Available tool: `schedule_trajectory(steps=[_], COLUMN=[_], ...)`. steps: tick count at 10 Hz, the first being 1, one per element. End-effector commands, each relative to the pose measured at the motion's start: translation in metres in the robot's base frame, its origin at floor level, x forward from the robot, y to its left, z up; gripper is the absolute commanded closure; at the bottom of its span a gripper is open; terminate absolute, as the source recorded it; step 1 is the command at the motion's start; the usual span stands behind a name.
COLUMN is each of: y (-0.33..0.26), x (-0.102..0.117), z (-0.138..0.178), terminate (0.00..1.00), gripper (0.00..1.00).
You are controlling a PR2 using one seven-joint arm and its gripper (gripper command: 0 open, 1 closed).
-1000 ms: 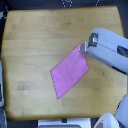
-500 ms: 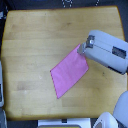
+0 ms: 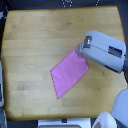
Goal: Folding a cloth
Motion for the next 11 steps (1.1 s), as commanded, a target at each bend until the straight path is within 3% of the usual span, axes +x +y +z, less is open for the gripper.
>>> schedule_trajectory(steps=[1, 11], y=[-0.0061, -0.0017], x=[-0.0013, -0.0066], z=[-0.0037, 0.0012], terminate=[0.00, 0.00], gripper=[1.00, 1.00])
